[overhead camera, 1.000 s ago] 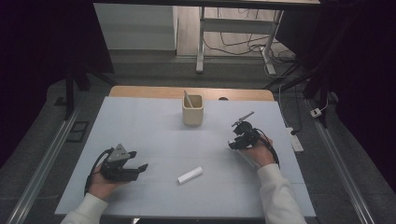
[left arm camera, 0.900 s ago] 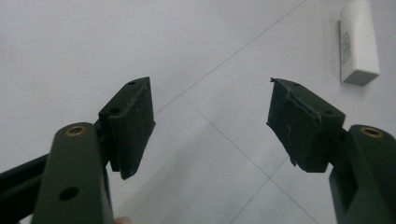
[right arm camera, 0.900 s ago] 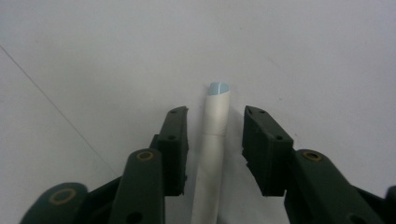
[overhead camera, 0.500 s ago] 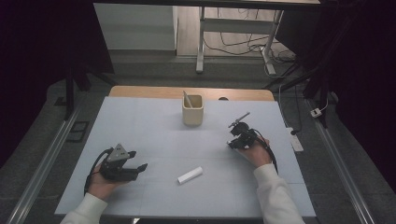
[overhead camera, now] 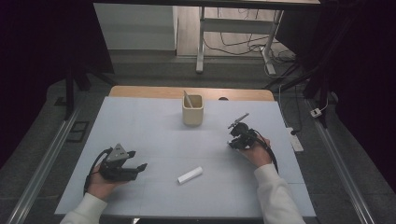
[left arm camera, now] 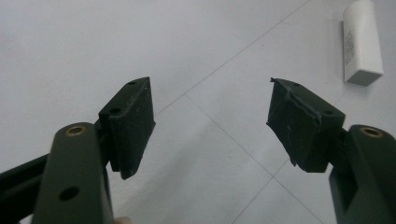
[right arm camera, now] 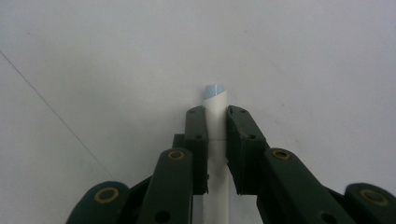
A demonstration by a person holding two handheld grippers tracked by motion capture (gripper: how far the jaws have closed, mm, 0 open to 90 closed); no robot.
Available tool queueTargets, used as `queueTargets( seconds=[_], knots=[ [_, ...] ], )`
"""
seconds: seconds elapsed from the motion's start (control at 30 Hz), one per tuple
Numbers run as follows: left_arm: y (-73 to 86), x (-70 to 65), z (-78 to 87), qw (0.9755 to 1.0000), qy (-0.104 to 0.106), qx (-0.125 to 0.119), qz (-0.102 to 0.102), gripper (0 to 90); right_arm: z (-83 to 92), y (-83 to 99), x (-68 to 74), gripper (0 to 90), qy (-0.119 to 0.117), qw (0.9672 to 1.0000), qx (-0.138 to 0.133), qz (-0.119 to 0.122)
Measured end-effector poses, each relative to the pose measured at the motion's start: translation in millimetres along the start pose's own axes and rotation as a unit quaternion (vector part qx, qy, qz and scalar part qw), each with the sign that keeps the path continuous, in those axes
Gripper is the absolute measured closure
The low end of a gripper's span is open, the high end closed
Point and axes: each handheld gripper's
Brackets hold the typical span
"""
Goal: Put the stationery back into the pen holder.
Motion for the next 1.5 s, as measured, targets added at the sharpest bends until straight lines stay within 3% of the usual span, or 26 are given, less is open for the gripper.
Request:
queueTargets(
  seconds=[0.3, 0.57, 0.73, 0.93, 1.07, 1.27, 1.5],
  knots=[
    [0.4, 0.6, 0.1, 1.0000, -0.001, 0.000, 0.000, 30.9, 19.2, 0.9, -4.9, 78.7, -0.001, 0.9991, -0.041, -0.007],
    [0.7, 0.9, 0.0, 1.0000, -0.002, 0.000, 0.000, 30.9, 42.0, -0.7, -5.1, 78.7, -0.010, 0.9953, -0.095, -0.019],
    [0.7, 1.1, -0.2, 1.0000, -0.001, 0.001, 0.001, 30.9, 57.0, -2.3, -4.7, 78.7, -0.040, 0.9888, -0.139, -0.037],
    [0.3, 1.0, -0.1, 1.0000, -0.001, 0.001, -0.001, 30.8, 69.2, -3.7, -0.9, 78.6, -0.042, 0.9833, -0.173, -0.038],
    [1.0, 2.6, 0.2, 1.0000, 0.000, 0.001, 0.002, 30.8, 76.0, -3.5, -0.6, 78.7, -0.061, 0.9744, -0.210, -0.053],
    [1.0, 3.5, 0.7, 1.0000, 0.000, -0.001, 0.003, 30.6, 86.6, -1.5, -1.2, 78.6, -0.063, 0.9650, -0.246, -0.065],
    [1.4, 3.4, -0.4, 1.0000, 0.001, 0.002, 0.003, 30.4, 94.1, -1.6, 1.3, 78.6, -0.065, 0.9585, -0.270, -0.066]
  ],
)
Point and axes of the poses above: each handheld gripper's, and its own axes: z roughly backward along the jaws, y roughly out of its underside, x roughly to its left, and after that the axes turned 2 degrees about y, right-handed
